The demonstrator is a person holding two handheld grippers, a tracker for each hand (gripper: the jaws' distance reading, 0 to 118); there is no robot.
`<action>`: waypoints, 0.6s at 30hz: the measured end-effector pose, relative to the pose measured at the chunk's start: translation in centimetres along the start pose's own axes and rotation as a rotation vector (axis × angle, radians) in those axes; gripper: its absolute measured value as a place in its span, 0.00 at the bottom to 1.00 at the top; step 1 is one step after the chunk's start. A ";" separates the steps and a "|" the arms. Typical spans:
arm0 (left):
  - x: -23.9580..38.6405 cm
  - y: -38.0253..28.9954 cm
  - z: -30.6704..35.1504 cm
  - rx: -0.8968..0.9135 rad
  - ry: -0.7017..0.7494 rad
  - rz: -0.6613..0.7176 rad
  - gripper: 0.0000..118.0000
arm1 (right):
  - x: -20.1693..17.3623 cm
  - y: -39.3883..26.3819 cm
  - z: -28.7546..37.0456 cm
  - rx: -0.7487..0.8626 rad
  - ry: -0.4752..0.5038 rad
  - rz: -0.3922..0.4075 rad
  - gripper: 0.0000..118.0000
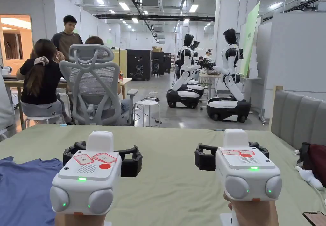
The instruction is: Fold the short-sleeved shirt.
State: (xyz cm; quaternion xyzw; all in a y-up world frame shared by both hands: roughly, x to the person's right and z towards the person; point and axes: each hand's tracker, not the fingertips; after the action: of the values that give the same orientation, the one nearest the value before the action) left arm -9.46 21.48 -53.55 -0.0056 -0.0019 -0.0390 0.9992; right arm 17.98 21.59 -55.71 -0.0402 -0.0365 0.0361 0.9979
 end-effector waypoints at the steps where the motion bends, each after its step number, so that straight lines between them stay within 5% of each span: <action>1: 0.0 0.0 0.0 0.000 -0.002 0.002 1.00 | 0.0 0.0 0.0 0.000 0.004 -0.001 1.00; 18: -0.1 -0.1 0.0 -0.004 -0.004 0.000 1.00 | -0.2 -0.2 -0.2 -0.015 0.010 0.008 1.00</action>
State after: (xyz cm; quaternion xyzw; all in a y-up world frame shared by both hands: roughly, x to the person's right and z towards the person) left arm -9.52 21.35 -53.56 -0.0076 -0.0041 -0.0391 0.9992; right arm 17.83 21.40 -55.90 -0.0481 -0.0319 0.0398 0.9975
